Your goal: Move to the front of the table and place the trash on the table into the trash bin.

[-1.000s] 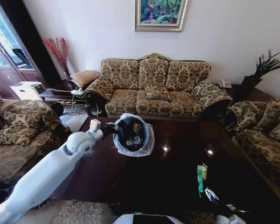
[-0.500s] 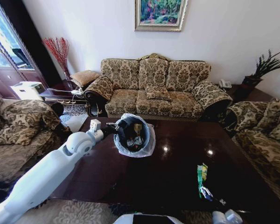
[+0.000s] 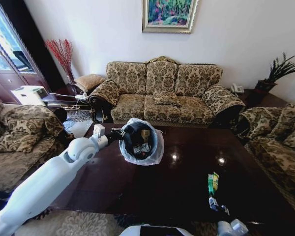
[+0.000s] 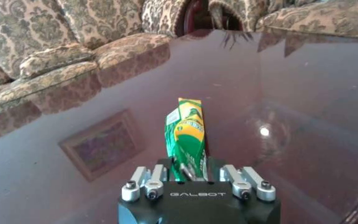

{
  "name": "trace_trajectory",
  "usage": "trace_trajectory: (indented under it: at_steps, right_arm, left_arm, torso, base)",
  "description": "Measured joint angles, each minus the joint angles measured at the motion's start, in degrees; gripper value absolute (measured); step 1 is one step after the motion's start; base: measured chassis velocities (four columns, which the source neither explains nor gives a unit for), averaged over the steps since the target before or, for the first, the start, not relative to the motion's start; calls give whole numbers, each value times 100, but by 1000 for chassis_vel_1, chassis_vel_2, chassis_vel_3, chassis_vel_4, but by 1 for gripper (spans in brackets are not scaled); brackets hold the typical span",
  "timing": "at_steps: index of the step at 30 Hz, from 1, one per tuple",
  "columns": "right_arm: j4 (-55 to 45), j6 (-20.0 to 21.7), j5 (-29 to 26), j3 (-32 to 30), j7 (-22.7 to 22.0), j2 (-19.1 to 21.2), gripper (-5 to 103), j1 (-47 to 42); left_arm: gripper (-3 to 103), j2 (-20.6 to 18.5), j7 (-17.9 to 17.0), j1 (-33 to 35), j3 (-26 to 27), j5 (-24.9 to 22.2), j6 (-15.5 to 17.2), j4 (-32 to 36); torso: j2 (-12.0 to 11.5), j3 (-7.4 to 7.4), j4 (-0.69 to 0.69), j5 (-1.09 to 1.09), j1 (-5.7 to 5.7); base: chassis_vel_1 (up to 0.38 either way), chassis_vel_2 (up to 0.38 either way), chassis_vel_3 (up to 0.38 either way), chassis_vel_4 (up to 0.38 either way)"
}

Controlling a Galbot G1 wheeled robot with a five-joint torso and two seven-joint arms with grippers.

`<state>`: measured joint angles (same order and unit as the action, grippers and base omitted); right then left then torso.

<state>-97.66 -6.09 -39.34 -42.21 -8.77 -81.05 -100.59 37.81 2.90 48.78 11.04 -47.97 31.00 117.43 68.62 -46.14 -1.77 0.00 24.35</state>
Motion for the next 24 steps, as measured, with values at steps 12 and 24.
trace_trajectory:
  at_steps: [12,24]
  right_arm:
    - [113,-241,63,-24,-127,-134,9,6]
    - [-1569,-326,639,-851,-379,489,0,564]
  left_arm:
    - [0,-80,107,6,51,12,-41,2]
    - [0,-56,112,-58,28,-2,-50,-8]
  torso:
    - [0,0,0,0,0]
    - [0,0,-1,1,0]
  base:
    - [0,0,0,0]
    - [0,0,0,0]
